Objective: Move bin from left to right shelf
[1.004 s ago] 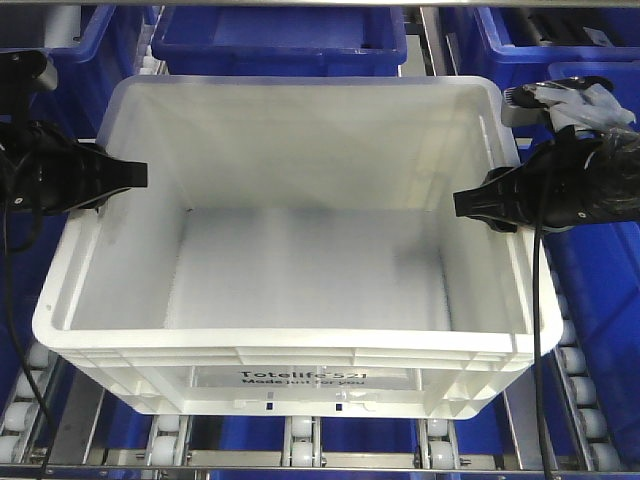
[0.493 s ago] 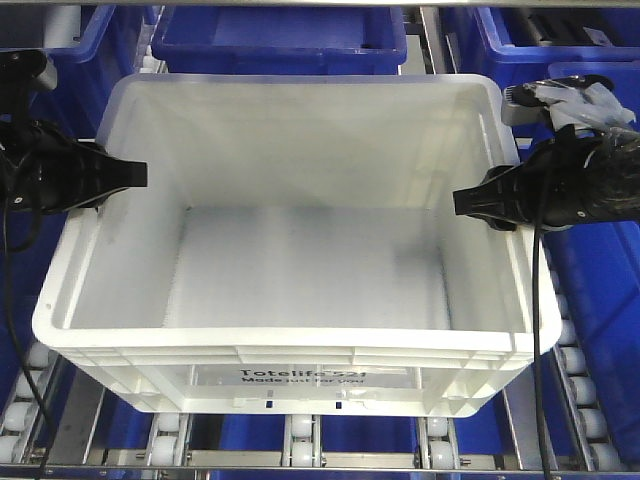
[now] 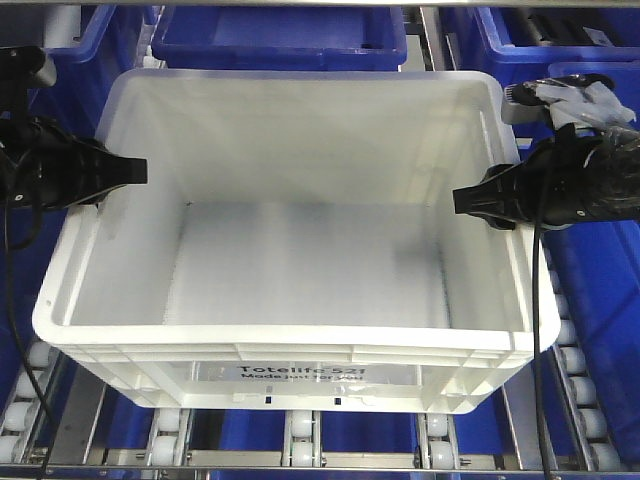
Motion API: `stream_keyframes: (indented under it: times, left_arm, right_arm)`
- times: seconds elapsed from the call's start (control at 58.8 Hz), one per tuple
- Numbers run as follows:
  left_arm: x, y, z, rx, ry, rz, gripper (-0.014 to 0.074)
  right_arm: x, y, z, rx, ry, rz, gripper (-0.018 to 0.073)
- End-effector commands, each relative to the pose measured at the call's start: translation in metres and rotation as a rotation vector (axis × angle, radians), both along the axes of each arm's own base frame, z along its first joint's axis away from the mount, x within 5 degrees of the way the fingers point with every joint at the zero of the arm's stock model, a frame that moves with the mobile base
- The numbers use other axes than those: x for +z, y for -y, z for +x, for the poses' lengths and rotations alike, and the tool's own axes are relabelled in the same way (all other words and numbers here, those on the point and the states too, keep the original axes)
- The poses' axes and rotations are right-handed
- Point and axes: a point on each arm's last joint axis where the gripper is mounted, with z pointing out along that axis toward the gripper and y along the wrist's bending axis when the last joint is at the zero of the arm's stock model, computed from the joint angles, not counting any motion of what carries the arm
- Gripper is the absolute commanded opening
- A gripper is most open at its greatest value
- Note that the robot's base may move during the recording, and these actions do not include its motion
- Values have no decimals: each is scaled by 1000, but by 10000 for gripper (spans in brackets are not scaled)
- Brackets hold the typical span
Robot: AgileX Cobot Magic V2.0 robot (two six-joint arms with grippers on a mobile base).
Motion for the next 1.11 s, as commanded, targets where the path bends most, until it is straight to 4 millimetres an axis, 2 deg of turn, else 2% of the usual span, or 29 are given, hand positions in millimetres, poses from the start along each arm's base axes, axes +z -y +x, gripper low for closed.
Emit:
stream_keyframes:
  times: [0.0, 0.493, 0.612, 0.783, 1.089]
  left_arm:
    - [30, 2, -1, 1, 159, -27, -6]
    - [28, 2, -3, -9, 132, -14, -3]
    - [28, 2, -3, -12, 127, -12, 13]
    - [27, 1, -3, -18, 133, 21, 67]
    - [28, 0, -2, -20, 153, 48, 231]
  right_arm:
    - [29, 0, 4, -36, 164, 63, -4]
    - [29, 0, 4, -35, 164, 62, 0]
    - [29, 0, 4, -35, 164, 62, 27]
    - [29, 0, 4, -35, 164, 62, 140]
    - [30, 0, 4, -37, 168, 63, 515]
